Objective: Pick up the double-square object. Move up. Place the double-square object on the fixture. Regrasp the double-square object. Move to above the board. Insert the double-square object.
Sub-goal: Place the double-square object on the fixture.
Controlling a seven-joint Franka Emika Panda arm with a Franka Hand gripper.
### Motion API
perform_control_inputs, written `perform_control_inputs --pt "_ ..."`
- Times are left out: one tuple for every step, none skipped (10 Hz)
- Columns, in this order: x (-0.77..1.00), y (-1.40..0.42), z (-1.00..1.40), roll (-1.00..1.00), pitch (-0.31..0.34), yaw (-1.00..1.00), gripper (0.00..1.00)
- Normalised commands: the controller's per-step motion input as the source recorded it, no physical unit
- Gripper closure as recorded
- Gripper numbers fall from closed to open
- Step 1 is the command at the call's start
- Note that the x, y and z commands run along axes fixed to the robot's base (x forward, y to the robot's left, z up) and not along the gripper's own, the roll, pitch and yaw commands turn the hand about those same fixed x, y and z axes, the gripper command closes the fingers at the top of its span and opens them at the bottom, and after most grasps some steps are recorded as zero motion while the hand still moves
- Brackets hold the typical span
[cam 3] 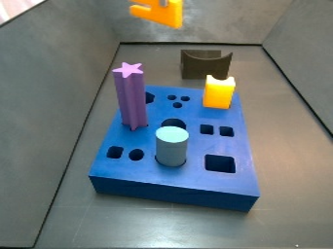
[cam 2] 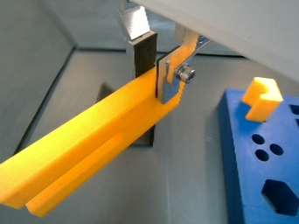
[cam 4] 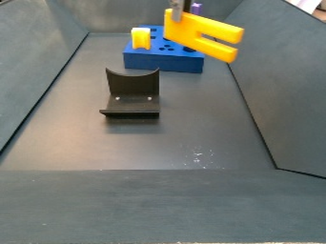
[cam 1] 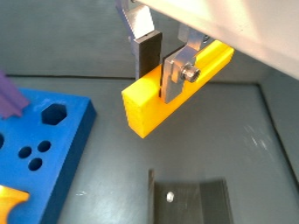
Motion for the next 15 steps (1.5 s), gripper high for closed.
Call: perform_control_inputs --pt "1.00 0.03 0.10 0.13 0.032 -1.00 1.00" --pt "1.00 0.03 0.09 0.14 0.040 -1.00 1.00" --pt "1.00 0.02 0.07 0.15 0.066 -1.00 1.00" --pt "1.00 0.02 0.06 0.16 0.078 -1.00 1.00" --pt "1.00 0.02 0.04 0.18 0.100 -1.00 1.00" --pt "1.00 0.01 0.03 0.21 0.137 -1.00 1.00" --pt "0.97 0.01 0.02 0.23 0.176 -1.00 1.00" --pt "0.88 0.01 0.02 0.26 0.229 -1.00 1.00" --pt "0.76 0.00 0.01 0.25 0.271 -0.79 1.00" --pt "0.68 0.00 0.01 0.22 0.268 -0.55 1.00" --pt "0.63 0.00 0.01 0.19 0.256 -0.42 1.00" --pt "0.44 -0.20 -0.31 -1.00 0.133 -0.08 1.00" --pt "0.40 -0.20 -0.31 -1.00 0.130 -0.06 1.00" --pt "0.31 -0.07 -0.18 -1.00 0.124 -0.06 1.00" --pt "0.20 -0.03 -0.09 -1.00 0.128 -0.07 1.00"
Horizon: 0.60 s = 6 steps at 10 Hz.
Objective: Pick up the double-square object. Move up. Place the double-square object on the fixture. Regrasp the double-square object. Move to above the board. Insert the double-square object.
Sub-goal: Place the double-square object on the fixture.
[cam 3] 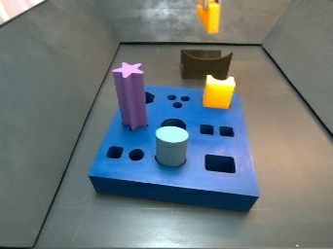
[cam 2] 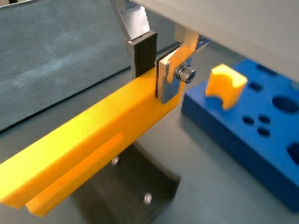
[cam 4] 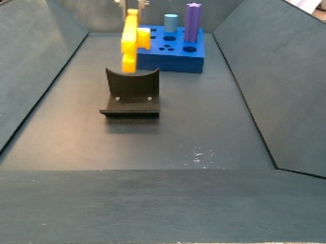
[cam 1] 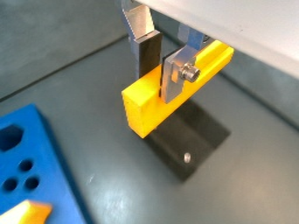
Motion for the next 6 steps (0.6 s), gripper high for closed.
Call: perform_control_inputs --pt "0.05 0.00 -0.03 -1.00 0.139 -0.07 1.00" --pt "0.02 0.01 -0.01 -1.00 0.137 -0.08 1.00" --pt "0.04 0.02 -0.01 -1.00 0.137 -0.09 1.00" --pt "0.05 0.03 -0.01 -1.00 0.141 -0.09 1.00" --pt "0.06 0.03 0.00 -1.00 0.148 -0.10 1.00" --pt "0.07 0.04 -0.01 -1.00 0.150 -0.11 1.00"
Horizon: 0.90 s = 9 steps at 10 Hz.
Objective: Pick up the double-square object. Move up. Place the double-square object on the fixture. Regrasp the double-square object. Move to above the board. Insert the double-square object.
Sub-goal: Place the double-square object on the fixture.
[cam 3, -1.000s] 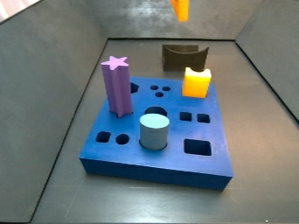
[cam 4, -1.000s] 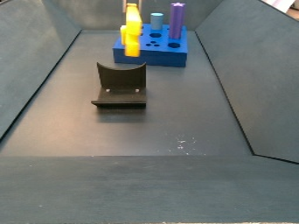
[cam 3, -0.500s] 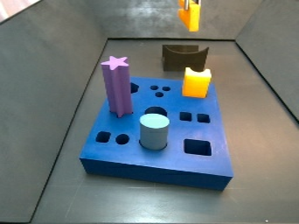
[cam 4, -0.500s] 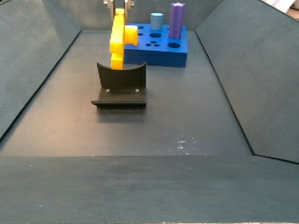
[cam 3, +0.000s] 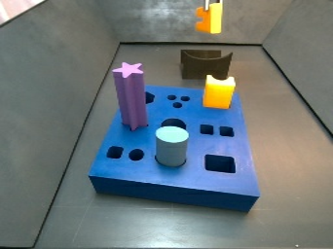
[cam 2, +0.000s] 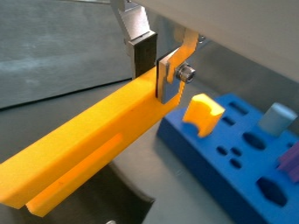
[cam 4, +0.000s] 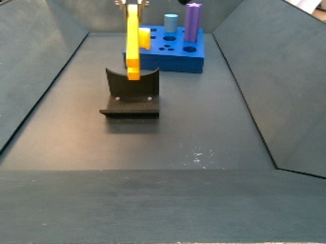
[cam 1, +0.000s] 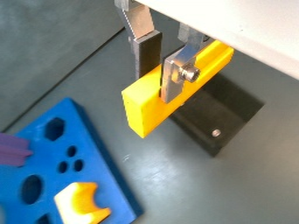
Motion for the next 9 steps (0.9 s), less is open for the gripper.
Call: perform_control_inputs --pt "0.07 0.04 -0.01 -1.00 0.149 -0.13 1.00" --pt "0.07 0.04 -0.01 -1.00 0.150 -0.14 1.00" --pt "0.06 0.04 -0.01 -1.00 0.145 -0.16 1.00" --pt "0.06 0.04 -0.01 -1.00 0.143 -0.18 1.00" --pt "0.07 0.04 -0.01 -1.00 0.135 -0.21 1.00" --pt "0.07 0.04 -0.01 -0.95 0.114 -0.24 1.00" --pt "0.07 0.04 -0.01 -0.76 0.073 -0.23 1.00" --pt "0.07 0.04 -0.01 -0.63 0.048 -0.22 1.00" --pt "0.07 0.04 -0.01 -0.38 0.000 -0.19 1.00"
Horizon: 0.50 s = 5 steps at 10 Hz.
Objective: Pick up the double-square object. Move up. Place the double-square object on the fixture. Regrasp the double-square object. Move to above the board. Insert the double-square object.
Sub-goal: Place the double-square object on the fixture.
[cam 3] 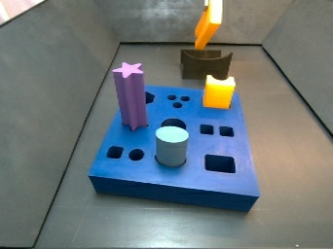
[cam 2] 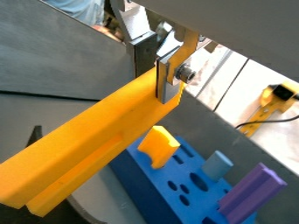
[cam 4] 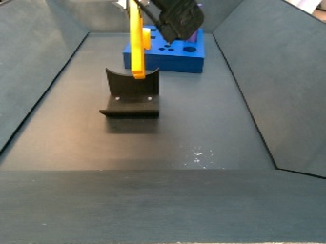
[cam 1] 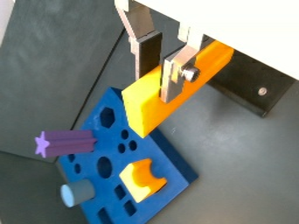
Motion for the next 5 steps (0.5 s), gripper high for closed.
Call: perform_control_inputs --pt "0.06 0.03 0.00 -0.26 -0.031 -0.17 1.00" --pt "0.08 0.12 -1.00 -0.19 -0.148 -0.13 1.00" --pt "0.09 0.12 -1.00 -0.18 -0.164 -0.10 1.00" --pt "0.10 0.10 -1.00 -0.14 -0.165 -0.04 1.00" --pt "0.11 0.10 -1.00 -0.12 -0.160 -0.02 1.00"
